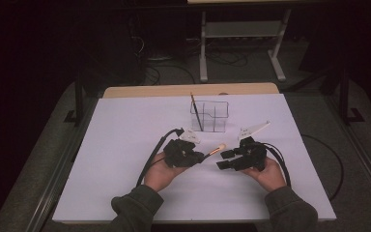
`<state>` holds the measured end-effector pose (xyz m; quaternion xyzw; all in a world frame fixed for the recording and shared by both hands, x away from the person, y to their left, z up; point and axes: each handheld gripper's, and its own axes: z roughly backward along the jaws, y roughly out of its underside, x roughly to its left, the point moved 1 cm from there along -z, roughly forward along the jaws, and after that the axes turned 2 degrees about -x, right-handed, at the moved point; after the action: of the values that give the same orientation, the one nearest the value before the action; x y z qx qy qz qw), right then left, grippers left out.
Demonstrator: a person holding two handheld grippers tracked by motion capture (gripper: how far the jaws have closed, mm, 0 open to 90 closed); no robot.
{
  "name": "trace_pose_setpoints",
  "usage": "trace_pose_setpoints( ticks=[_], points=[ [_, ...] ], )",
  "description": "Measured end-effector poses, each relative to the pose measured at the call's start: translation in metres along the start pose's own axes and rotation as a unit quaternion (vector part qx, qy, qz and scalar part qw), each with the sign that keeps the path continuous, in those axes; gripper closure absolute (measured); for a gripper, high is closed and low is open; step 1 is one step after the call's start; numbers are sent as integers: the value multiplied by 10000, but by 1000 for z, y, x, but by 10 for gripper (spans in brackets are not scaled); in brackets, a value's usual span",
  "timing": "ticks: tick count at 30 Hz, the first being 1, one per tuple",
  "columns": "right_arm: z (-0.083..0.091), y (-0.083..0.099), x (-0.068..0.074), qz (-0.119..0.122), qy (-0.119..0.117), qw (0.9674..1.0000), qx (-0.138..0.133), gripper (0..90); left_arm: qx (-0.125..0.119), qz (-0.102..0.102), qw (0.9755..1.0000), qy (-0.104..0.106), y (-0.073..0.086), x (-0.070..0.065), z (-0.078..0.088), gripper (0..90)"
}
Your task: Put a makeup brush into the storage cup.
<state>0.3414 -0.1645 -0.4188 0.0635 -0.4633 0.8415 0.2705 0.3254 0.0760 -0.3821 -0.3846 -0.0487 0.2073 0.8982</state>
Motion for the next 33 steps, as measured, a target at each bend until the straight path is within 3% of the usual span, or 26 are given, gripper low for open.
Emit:
trace_pose_setpoints(
  ticks=[4, 12, 18, 24, 33],
  points=[
    [5, -4, 2, 92, 18, 10000, -4, 445, -89, -31, 9999, 109, 2, 0, 5, 834],
    [20, -14, 8, 289, -37, 9995, -117, 424, -80, -423, 9980, 457, 8, -4, 20, 834],
    [20, -25, 18, 579, -329, 9977, -82, 407, -53, -716, 9948, 728, 10, -7, 30, 834],
    [7, -30, 27, 773, -646, 9948, 127, 407, -31, -946, 9910, 943, 11, -12, 34, 833],
    [-2, -30, 31, 884, -977, 9909, 287, 592, -21, -1038, 9888, 1070, 12, -14, 34, 834]
  ],
)
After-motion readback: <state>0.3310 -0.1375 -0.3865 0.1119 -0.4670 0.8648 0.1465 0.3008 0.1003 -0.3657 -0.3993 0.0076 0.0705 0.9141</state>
